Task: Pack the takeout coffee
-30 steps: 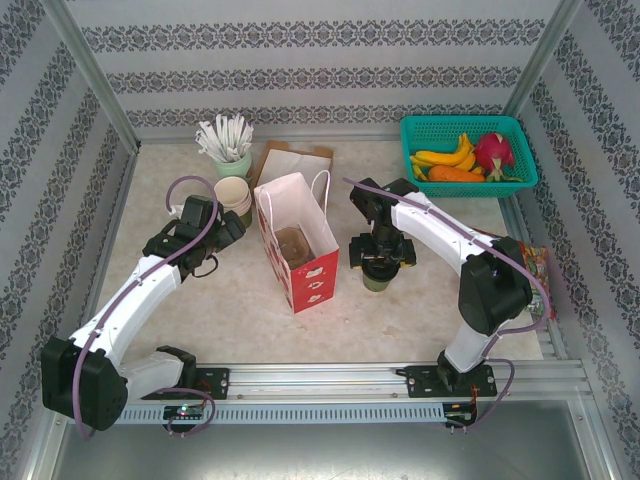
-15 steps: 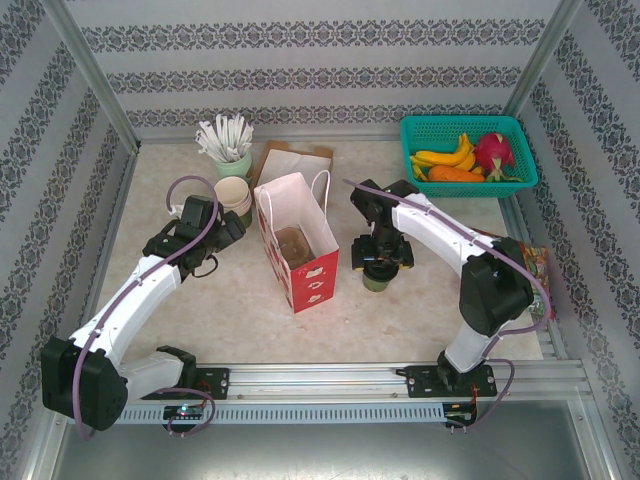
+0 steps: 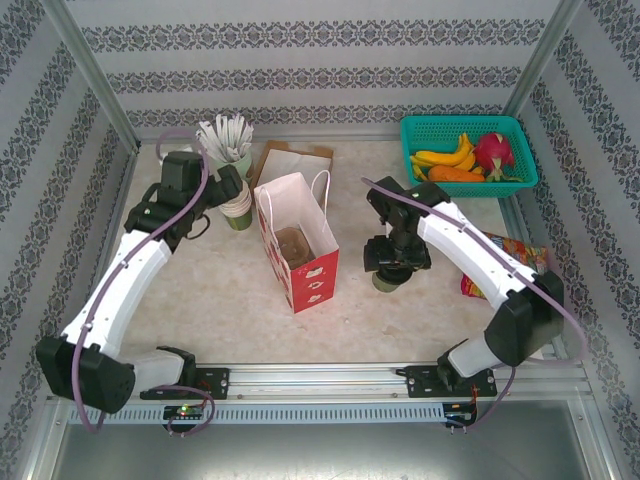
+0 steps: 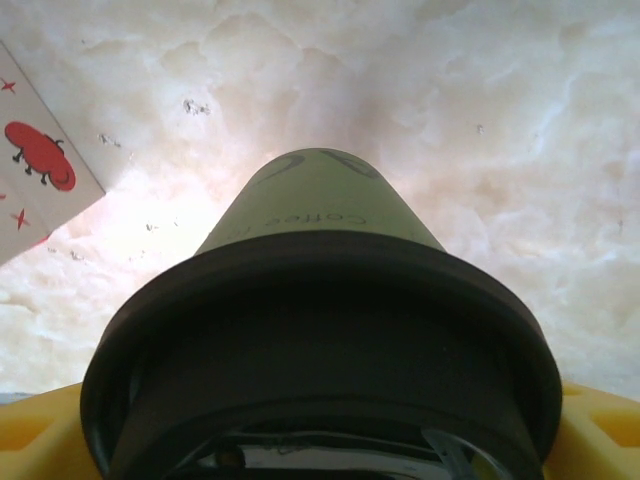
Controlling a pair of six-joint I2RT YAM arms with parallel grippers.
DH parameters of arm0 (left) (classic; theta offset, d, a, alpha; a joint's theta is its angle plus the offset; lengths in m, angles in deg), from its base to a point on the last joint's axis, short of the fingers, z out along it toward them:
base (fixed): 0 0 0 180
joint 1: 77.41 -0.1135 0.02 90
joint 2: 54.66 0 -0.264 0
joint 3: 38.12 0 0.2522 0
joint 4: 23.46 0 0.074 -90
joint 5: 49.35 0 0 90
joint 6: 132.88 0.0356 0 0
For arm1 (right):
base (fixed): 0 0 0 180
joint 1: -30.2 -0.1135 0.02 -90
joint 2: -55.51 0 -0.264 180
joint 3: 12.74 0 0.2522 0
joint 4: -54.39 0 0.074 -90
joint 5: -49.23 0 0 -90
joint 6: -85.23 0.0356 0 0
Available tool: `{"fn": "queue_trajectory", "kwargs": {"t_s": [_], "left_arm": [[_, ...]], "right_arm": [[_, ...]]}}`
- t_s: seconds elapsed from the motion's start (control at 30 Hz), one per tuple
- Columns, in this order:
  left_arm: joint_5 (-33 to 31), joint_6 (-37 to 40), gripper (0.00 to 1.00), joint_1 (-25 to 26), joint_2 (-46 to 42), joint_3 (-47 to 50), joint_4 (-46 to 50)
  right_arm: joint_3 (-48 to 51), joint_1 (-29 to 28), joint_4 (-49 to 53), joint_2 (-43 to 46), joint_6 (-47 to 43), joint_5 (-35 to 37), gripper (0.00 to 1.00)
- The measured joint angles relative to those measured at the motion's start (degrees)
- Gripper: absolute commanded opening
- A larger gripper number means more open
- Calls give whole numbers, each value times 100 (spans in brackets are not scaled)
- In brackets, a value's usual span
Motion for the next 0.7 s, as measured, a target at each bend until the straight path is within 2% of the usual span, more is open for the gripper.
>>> {"fn": "queue_trajectory", "kwargs": {"t_s": [0.17, 0.4, 0.6, 0.7], "left_arm": [[501, 813, 100, 0, 688, -634, -17], [1768, 2247, 100, 0, 1694, -2002, 367], [2990, 3438, 91, 0, 2577, -3340, 1309], [3381, 3967, 86, 0, 2942, -3775, 1849]], "right_arm": [[-2, -44, 304, 452, 2, -2, 76], [-262, -151, 868, 933, 22, -2, 75], [-654, -256, 1296, 1134, 37, 11, 74], [-898, -361, 1458, 1150, 70, 0, 74]]}}
